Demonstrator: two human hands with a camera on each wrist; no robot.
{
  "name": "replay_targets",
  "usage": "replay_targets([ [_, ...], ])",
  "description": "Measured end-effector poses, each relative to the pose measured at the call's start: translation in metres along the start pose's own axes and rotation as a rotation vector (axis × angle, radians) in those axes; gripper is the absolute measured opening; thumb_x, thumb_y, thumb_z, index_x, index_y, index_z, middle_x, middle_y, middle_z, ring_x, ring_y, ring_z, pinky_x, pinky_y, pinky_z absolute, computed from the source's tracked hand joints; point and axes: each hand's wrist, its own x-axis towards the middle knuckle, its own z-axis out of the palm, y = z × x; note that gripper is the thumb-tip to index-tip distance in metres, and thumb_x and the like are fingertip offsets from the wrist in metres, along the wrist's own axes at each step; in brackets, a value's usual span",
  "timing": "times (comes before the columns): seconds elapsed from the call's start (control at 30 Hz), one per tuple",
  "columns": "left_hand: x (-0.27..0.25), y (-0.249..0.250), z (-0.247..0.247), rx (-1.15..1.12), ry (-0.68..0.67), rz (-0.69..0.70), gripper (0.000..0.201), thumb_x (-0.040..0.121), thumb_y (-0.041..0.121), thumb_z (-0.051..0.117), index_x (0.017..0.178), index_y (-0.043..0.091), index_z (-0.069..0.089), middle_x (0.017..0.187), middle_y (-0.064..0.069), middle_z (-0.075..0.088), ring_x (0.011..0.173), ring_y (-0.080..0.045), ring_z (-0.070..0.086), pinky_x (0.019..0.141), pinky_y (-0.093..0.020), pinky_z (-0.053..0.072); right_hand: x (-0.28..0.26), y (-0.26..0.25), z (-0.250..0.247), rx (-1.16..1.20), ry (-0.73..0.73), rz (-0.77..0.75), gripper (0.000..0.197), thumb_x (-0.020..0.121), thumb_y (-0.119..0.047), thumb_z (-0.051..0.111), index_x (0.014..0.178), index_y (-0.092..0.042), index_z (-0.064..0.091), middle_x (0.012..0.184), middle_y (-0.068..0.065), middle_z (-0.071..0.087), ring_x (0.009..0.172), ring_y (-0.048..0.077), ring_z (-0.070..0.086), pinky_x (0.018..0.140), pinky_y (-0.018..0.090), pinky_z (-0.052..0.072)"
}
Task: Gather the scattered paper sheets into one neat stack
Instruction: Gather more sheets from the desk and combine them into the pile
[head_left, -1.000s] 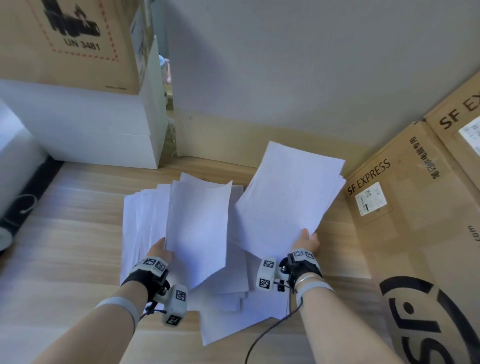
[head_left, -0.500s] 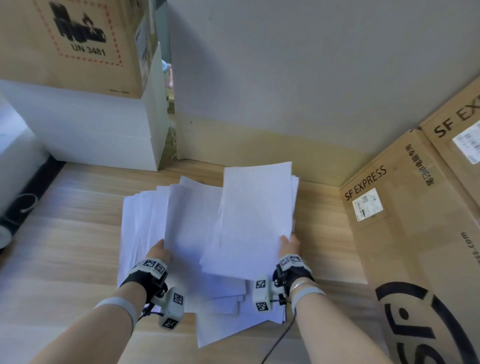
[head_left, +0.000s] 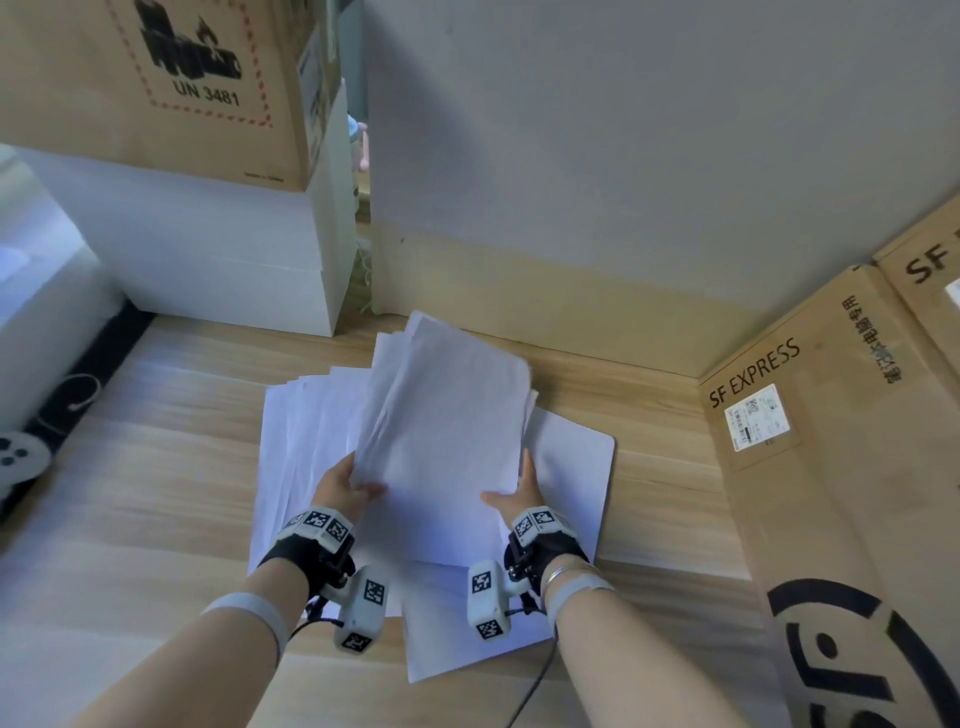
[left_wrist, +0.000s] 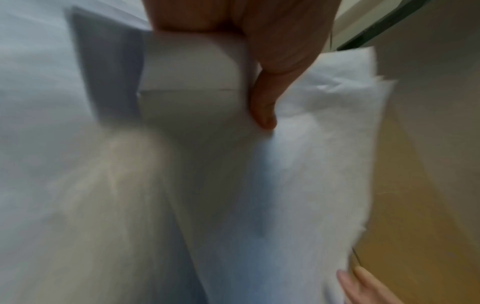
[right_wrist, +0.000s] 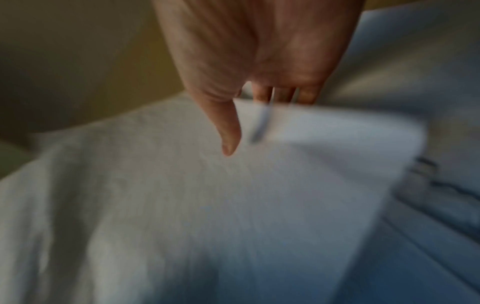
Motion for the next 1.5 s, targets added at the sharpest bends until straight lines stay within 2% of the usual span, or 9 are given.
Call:
replay_targets([
  [0.17, -0.006, 0.024, -0.001, -0.137, -0.029, 0.098, 0.025, 0.083, -0.007, 0.060, 0.102, 0.008, 0.055, 0.079, 0.001, 0.060, 0.091, -0.024, 0.055, 0.080, -0.032, 0.041, -0.013, -0.026, -0.029, 0.315, 0.126, -0.120, 0.064, 0.075, -0.011, 0.075, 0.132, -0.006, 0.047, 0.129, 0.007, 0.057, 0.118, 0.020, 0.054, 0.105, 0.036, 0.040],
  [0.33, -0.012, 0.060, 0.006, -0.232, 0.040, 0.187, 0.032, 0.083, -0.007, 0.060, 0.114, 0.000, 0.056, 0.085, -0.002, 0.061, 0.077, -0.019, 0.058, 0.071, -0.028, 0.047, -0.033, -0.073, -0.054, 0.430, 0.168, -0.248, 0.036, 0.084, 0.006, 0.060, 0.119, 0.000, 0.057, 0.108, 0.007, 0.062, 0.101, 0.021, 0.059, 0.092, 0.033, 0.045],
  [0.47, -0.014, 0.085, 0.010, -0.314, 0.083, 0.249, 0.033, 0.082, -0.009, 0.060, 0.115, -0.009, 0.056, 0.101, -0.011, 0.059, 0.091, -0.023, 0.056, 0.090, -0.044, 0.050, -0.035, -0.090, -0.061, 0.513, 0.236, -0.254, 0.035, 0.079, -0.004, 0.069, 0.112, -0.002, 0.055, 0.106, 0.008, 0.062, 0.105, 0.029, 0.060, 0.102, 0.040, 0.043],
  [0.67, -0.017, 0.097, 0.009, -0.366, 0.061, 0.298, 0.049, 0.072, -0.004, 0.073, 0.117, 0.002, 0.053, 0.094, -0.002, 0.063, 0.083, -0.011, 0.059, 0.063, -0.008, 0.045, -0.044, -0.090, -0.062, 0.513, 0.193, -0.273, 0.039, 0.078, -0.003, 0.071, 0.115, -0.004, 0.059, 0.097, 0.003, 0.066, 0.097, 0.024, 0.063, 0.083, 0.029, 0.048],
  [0.83, -0.022, 0.111, 0.010, -0.392, 0.112, 0.349, 0.034, 0.081, -0.003, 0.065, 0.114, -0.003, 0.057, 0.097, -0.006, 0.059, 0.090, -0.021, 0.054, 0.077, -0.028, 0.042, -0.043, -0.096, -0.053, 0.468, 0.195, -0.297, 0.039, 0.075, 0.003, 0.072, 0.112, 0.000, 0.061, 0.088, -0.003, 0.066, 0.083, 0.016, 0.063, 0.092, 0.034, 0.048],
  [1.07, -0.014, 0.115, -0.006, -0.468, 0.110, 0.423, 0.053, 0.069, -0.003, 0.076, 0.098, 0.034, 0.049, 0.093, 0.010, 0.059, 0.086, -0.005, 0.059, 0.070, -0.012, 0.050, -0.043, -0.114, -0.053, 0.568, 0.205, -0.393, 0.038, 0.076, 0.000, 0.072, 0.112, -0.006, 0.060, 0.088, -0.003, 0.065, 0.086, 0.020, 0.063, 0.074, 0.025, 0.055],
  [1.17, -0.013, 0.117, -0.005, -0.446, 0.110, 0.411, 0.045, 0.073, -0.002, 0.072, 0.109, 0.018, 0.055, 0.093, 0.001, 0.062, 0.089, -0.018, 0.058, 0.071, -0.017, 0.047, -0.040, -0.130, -0.057, 0.622, 0.283, -0.484, 0.021, 0.073, -0.023, 0.072, 0.091, -0.027, 0.062, 0.090, -0.002, 0.064, 0.090, 0.021, 0.060, 0.090, 0.040, 0.049],
  [1.3, -0.014, 0.120, -0.003, -0.436, 0.122, 0.390, 0.044, 0.078, -0.001, 0.068, 0.119, 0.007, 0.055, 0.103, -0.008, 0.060, 0.097, -0.025, 0.057, 0.081, -0.031, 0.045, -0.038, -0.163, -0.065, 0.678, 0.350, -0.527, 0.037, 0.070, -0.052, 0.061, 0.061, -0.018, 0.049, 0.069, 0.003, 0.046, 0.073, 0.017, 0.041, 0.071, 0.032, 0.035],
  [1.5, -0.008, 0.114, -0.006, -0.390, 0.080, 0.365, 0.042, 0.075, -0.002, 0.071, 0.107, 0.017, 0.052, 0.092, 0.003, 0.060, 0.082, -0.012, 0.058, 0.074, -0.022, 0.048, -0.035, -0.170, -0.070, 0.629, 0.391, -0.520, 0.027, 0.088, -0.019, 0.054, 0.062, -0.022, 0.049, 0.054, -0.015, 0.057, 0.056, -0.002, 0.050, 0.064, 0.023, 0.037],
])
